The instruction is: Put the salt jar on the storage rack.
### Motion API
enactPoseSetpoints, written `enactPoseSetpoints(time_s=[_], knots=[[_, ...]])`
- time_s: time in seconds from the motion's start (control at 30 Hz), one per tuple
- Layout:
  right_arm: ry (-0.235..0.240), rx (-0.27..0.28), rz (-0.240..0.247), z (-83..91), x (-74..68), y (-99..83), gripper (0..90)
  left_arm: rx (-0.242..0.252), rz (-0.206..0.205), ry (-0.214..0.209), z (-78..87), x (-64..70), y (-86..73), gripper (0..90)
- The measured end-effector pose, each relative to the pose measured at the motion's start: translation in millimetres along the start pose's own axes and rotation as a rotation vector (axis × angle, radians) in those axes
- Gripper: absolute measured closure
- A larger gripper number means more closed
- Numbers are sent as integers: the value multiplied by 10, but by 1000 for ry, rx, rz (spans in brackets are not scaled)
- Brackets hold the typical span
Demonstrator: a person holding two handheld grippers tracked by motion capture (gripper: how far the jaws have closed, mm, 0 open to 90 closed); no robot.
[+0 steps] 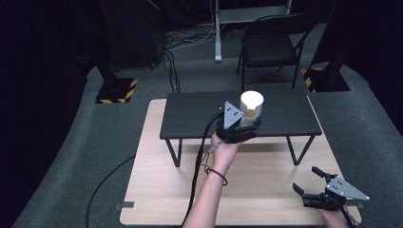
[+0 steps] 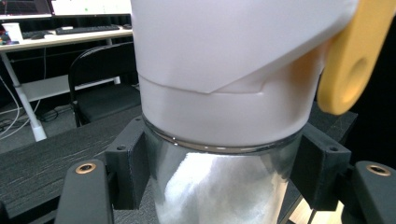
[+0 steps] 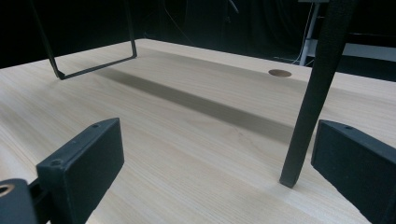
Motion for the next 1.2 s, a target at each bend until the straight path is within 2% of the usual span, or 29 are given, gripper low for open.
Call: enactPoseSetpoints(time_s=[0.13,0.27,0.5,0.57,0.73,0.83,0.97,1.07,1.2], knots=[[0,-1,0,0,-1,0,12,-11,-12,5,47,14,22,294],[4,-4,4,-6,-9,2,12,-38,-4,-10,141,19,42,204],[5,-6,8,-10,-16,3,12,-50,-35,-28,372,43,-119,186],[5,-7,9,-11,-16,3,12,-43,-41,-23,458,48,-189,185],[1,-8,7,-8,-19,2,12,-40,-60,-50,717,31,-361,178],[0,-8,6,-9,-20,1,12,-33,-54,-58,862,15,-491,178],[2,-9,9,-10,-26,0,12,-36,-72,-41,1005,3,-709,179],[0,-7,6,-8,-26,-2,12,-65,-56,-29,1121,-25,-915,179],[-2,-8,5,-8,-27,-4,12,-82,-9,-14,1281,-64,-1188,182]])
Point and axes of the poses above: each handheld gripper's, and its own axes: z roughly backward along the jaws, y roughly out of its top, x roughly to its right, the point moved 5 cm from there along -z, roughly forward along the jaws
